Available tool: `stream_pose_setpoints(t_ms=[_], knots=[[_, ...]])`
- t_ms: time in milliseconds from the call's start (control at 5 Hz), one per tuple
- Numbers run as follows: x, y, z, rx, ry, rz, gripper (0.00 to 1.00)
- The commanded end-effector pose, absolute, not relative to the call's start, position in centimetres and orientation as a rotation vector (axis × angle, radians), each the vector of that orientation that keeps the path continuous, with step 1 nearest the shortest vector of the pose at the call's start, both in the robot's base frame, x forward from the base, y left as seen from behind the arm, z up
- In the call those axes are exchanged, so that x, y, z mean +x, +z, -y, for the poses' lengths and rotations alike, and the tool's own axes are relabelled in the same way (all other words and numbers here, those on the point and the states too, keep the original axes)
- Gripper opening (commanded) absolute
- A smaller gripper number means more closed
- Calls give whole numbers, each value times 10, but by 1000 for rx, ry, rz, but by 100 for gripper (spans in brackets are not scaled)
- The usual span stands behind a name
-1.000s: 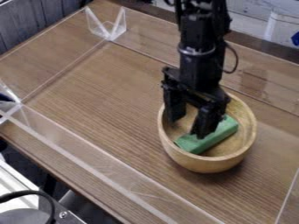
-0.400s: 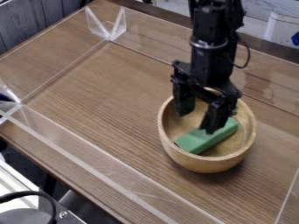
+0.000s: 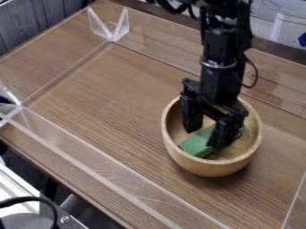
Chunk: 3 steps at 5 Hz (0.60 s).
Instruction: Remove the green block from inside the brown bowl and put it on the table
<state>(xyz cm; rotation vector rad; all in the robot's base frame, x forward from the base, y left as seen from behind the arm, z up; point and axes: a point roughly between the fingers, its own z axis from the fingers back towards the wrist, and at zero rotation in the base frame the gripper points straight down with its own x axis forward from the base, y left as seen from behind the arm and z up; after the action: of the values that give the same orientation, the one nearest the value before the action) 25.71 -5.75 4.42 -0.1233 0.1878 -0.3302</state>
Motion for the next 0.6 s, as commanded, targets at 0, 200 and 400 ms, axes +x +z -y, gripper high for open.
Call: stream_pose_setpoints(t_ms=[0, 200, 400], knots=[[272, 57, 65, -154, -372, -151, 100], [273, 59, 66, -183, -396, -171, 100], [275, 60, 65, -161, -415, -186, 100]])
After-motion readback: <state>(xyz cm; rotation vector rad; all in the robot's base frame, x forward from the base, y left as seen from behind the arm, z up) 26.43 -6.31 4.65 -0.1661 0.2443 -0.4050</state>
